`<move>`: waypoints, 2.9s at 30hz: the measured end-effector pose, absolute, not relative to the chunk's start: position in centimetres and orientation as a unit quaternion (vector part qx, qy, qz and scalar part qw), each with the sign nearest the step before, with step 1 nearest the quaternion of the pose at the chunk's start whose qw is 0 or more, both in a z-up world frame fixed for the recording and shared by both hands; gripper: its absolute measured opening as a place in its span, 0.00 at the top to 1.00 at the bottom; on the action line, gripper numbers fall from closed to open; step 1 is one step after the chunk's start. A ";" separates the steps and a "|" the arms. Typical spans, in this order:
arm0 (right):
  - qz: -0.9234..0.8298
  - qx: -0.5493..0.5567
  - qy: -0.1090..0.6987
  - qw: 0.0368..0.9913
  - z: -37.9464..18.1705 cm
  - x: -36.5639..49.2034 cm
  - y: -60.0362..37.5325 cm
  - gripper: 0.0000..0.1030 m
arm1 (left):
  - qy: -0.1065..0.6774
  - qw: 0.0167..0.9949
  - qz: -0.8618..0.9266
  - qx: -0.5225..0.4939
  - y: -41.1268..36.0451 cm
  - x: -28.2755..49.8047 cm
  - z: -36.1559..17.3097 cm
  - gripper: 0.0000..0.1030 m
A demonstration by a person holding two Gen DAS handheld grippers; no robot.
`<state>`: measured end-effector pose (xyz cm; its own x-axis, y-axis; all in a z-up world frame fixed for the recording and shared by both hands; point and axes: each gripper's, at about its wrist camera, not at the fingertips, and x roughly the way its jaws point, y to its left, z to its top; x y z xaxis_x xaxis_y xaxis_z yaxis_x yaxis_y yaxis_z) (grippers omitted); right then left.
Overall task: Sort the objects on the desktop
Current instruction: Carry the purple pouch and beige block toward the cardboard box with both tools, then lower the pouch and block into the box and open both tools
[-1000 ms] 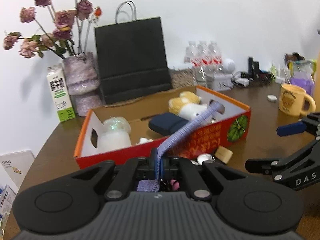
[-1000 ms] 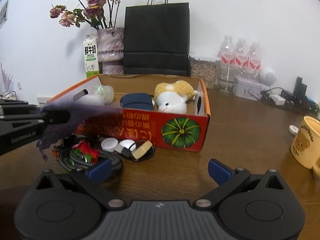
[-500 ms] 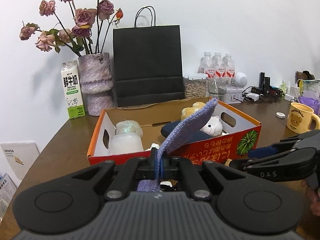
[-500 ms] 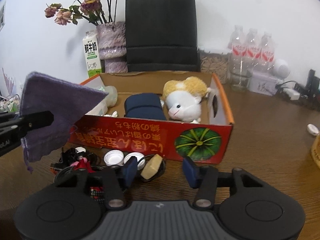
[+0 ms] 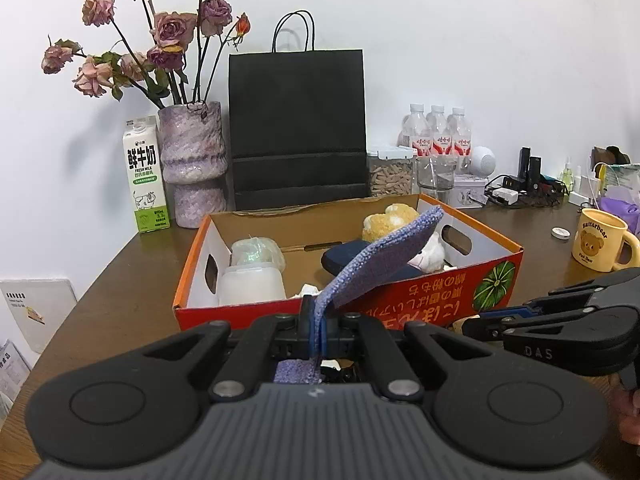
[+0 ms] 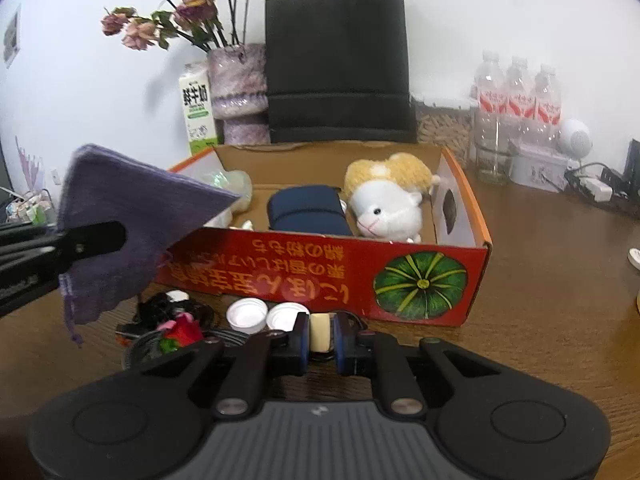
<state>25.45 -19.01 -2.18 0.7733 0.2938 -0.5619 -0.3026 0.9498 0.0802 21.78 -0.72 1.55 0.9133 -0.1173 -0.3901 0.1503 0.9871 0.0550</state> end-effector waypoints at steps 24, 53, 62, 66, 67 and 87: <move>0.162 -0.009 0.196 0.967 3.8 23.9 -19.0 0.89 | 0.126 0.988 -0.063 0.057 -2.3 21.3 6.1 0.96; 0.136 -0.019 0.235 0.962 0.9 35.4 -18.7 0.89 | 0.180 0.981 -0.034 0.069 -2.4 34.0 2.0 0.96; 0.140 -0.033 0.250 0.957 -0.2 35.9 -18.3 0.89 | 0.204 0.973 -0.031 0.107 -3.4 34.6 -0.2 0.94; 0.136 -0.025 0.253 0.957 -0.2 35.9 -18.5 0.88 | 0.211 0.971 -0.021 0.106 -3.3 34.7 -0.3 0.83; 0.135 -0.023 0.255 0.957 -0.2 35.9 -18.6 0.85 | 0.213 0.971 -0.020 0.102 -3.1 34.7 -0.3 0.72; 0.124 -0.016 0.233 0.964 1.3 34.9 -18.8 0.00 | 0.220 0.973 0.014 0.072 -2.1 34.4 1.0 0.00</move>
<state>34.91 -18.82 1.29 0.8602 0.2326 -0.4538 -0.2474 0.9685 0.0276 34.37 -2.06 1.02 0.9024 0.0582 -0.4269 0.0051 0.9893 0.1457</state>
